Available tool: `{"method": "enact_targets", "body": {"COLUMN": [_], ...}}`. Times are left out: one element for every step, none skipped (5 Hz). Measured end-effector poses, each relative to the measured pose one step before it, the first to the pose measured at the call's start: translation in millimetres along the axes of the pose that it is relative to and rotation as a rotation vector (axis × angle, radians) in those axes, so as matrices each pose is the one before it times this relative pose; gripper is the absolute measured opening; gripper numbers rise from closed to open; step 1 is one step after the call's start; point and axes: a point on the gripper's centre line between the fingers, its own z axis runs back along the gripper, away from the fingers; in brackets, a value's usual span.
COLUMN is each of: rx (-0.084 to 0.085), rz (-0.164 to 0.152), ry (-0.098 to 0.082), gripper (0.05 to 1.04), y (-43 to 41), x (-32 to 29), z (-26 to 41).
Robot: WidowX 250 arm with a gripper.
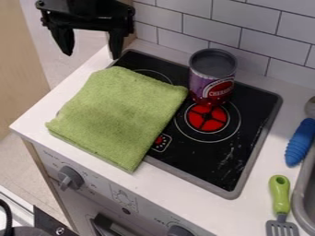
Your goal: Move the can in the lower side of the right burner
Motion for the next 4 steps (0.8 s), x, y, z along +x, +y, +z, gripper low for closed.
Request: {"method": "enact_targets", "body": {"rx": [0.0056, 0.0041, -0.0318, -0.0783], "rz": [-0.0066, 0.0023, -0.0434, -0.0452], "ry": [0.0199, -0.0578, -0.0164, -0.1069], "gripper": [0.999, 0.999, 0.999, 0.999], "y": [-1.82, -22.47, -25.32, -14.64], "x": [-4.78, 7.16, 3.04, 8.00], "z": [-5.48, -6.90, -7.17, 1.60]}}
